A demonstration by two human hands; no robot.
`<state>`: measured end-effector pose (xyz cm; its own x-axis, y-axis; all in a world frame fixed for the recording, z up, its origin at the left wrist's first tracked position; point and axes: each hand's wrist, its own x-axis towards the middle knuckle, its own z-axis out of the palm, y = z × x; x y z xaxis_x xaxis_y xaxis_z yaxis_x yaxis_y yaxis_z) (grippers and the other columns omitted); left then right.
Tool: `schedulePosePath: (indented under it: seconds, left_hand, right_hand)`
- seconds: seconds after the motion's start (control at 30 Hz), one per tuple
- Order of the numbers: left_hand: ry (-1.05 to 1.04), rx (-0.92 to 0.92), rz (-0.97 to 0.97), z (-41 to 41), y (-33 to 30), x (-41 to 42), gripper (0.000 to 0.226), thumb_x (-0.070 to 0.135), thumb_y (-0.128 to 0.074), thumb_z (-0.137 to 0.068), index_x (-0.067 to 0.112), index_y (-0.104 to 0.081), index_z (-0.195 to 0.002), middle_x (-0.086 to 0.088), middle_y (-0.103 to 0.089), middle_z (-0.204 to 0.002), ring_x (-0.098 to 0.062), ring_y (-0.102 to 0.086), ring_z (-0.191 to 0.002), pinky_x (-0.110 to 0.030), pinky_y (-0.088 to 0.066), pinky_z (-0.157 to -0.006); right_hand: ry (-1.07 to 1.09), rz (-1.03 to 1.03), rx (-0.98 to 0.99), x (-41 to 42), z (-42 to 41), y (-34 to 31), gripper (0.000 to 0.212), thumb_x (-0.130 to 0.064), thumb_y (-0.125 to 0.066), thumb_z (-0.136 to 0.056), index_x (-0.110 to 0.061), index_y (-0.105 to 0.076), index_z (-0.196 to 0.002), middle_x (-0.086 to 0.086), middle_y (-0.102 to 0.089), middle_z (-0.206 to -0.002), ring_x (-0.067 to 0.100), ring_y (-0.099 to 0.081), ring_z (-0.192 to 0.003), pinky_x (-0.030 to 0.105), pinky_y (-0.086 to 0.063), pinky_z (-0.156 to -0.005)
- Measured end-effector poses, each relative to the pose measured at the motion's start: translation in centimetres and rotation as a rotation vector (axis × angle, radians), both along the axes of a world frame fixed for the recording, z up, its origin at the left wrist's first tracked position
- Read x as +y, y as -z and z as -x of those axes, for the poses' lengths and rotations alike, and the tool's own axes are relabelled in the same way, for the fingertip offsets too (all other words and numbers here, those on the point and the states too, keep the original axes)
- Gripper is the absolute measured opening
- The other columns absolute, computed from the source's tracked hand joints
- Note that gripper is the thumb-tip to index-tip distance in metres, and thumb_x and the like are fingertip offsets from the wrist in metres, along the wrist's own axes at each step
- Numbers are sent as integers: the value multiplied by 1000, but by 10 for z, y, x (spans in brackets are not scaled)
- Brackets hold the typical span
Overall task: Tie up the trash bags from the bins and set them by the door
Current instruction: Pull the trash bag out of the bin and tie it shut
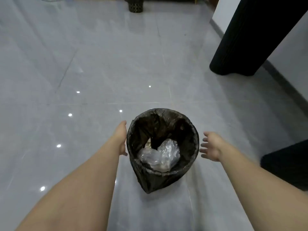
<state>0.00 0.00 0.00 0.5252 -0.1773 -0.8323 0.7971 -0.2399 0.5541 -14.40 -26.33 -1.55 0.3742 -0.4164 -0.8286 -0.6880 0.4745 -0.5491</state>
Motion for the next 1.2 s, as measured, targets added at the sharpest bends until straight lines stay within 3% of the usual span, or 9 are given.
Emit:
schedulePosePath:
  seconds: [0.1,0.27,0.4,0.53,0.7,0.9,1.07,1.2]
  left_hand:
    - [-86,162,-21,7,36,17,84,67,-32,-79,18,-33,-147,-11,-38,-150,-44,-36,-134,-76,-31,-95]
    - [-129,241,-2,32,54,27,73,57,-39,-85,7,-43,-138,-18,-60,-123,-43,-62,-101,-66,-48,-76]
    - [-101,230,-6,40,49,28,63,53,-40,-89,2,-56,-121,-15,-67,-107,-34,-65,-94,-53,-52,-70]
    - [-68,216,-13,47,38,26,55,49,-44,-87,4,-60,-113,-13,-68,-103,-32,-66,-93,-48,-52,-74]
    - [-41,217,12,55,22,31,47,45,-47,-87,4,-61,-104,-12,-69,-91,-30,-67,-85,-45,-53,-75]
    - [-16,152,23,60,-8,38,38,27,-37,-96,-2,-60,-105,-14,-69,-87,-28,-67,-79,-41,-55,-61]
    - [57,40,-101,67,-32,42,21,1,-37,-94,-1,-56,-85,-13,-62,-76,-23,-63,-62,-29,-53,-37]
    - [257,-177,-278,53,-51,38,11,6,-49,-85,2,-59,-80,-11,-60,-66,-23,-60,-50,-30,-54,-49]
  right_hand:
    - [59,-84,60,11,11,19,61,-42,-37,-96,-10,-31,-148,16,-40,-147,35,-52,-117,50,-36,-102]
    - [111,-113,31,35,25,30,45,-40,-42,-91,-6,-54,-118,15,-63,-100,32,-61,-89,50,-38,-106]
    - [148,-176,-9,43,28,28,36,-39,-44,-91,-7,-59,-101,12,-65,-93,30,-62,-86,45,-49,-89]
    - [170,-198,-14,45,32,20,36,-40,-45,-93,-8,-57,-104,10,-66,-87,28,-65,-79,42,-52,-74]
    - [180,-248,-50,51,39,5,37,-41,-48,-93,-8,-57,-105,11,-66,-91,28,-65,-84,43,-52,-78]
    - [82,-174,21,52,46,-21,23,-26,-44,-97,-7,-57,-93,6,-63,-83,20,-60,-73,37,-51,-69]
    - [-25,10,159,44,43,-40,15,-13,-45,-97,-12,-53,-84,2,-58,-73,14,-55,-63,28,-45,-52]
    - [-121,142,149,37,30,-64,21,-9,-47,-95,-13,-49,-75,2,-58,-51,14,-51,-56,14,-40,-31]
